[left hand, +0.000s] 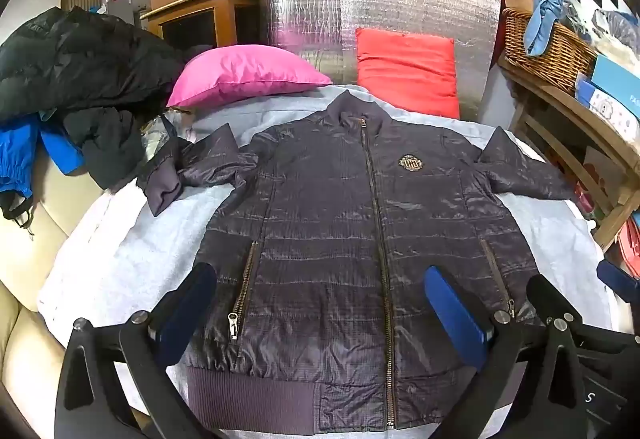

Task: Fold large clothes

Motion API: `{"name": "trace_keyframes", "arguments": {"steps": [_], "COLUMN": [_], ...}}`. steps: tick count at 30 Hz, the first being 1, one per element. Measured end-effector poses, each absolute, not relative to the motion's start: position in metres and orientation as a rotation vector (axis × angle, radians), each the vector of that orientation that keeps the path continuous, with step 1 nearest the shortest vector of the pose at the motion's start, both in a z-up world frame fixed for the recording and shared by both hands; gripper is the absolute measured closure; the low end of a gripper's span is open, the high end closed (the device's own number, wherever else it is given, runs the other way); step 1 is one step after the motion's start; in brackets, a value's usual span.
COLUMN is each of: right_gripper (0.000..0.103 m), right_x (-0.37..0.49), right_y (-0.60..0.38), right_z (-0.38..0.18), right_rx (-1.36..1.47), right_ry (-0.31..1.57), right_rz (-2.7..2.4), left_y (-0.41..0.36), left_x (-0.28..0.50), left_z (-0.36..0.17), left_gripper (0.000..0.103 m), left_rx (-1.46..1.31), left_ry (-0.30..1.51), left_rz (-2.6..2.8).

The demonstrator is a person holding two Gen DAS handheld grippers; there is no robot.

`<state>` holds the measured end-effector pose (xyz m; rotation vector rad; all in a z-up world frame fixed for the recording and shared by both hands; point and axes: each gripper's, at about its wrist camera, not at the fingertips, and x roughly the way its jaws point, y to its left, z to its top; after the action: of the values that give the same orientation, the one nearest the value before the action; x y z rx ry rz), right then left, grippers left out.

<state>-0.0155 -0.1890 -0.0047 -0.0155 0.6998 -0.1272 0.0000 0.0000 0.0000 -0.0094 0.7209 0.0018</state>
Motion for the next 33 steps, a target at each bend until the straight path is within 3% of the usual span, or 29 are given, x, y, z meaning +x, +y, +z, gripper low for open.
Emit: {"name": "trace_keyframes", "arguments": {"steps": [33], "right_gripper": [0.000], "right_x": [-0.0168], "right_y": [-0.1925], "right_z": [-0.0002], "right_rx": [-0.011], "right_ry": [0.686], "right_rz": [-0.152], "left_y": [0.0004], "left_x": [-0.0014], "left_z": [-0.0027], "left_gripper": [0.000], "left_rx": [-0.009], "left_ry": [0.719], "left_rz": [0.005]}}
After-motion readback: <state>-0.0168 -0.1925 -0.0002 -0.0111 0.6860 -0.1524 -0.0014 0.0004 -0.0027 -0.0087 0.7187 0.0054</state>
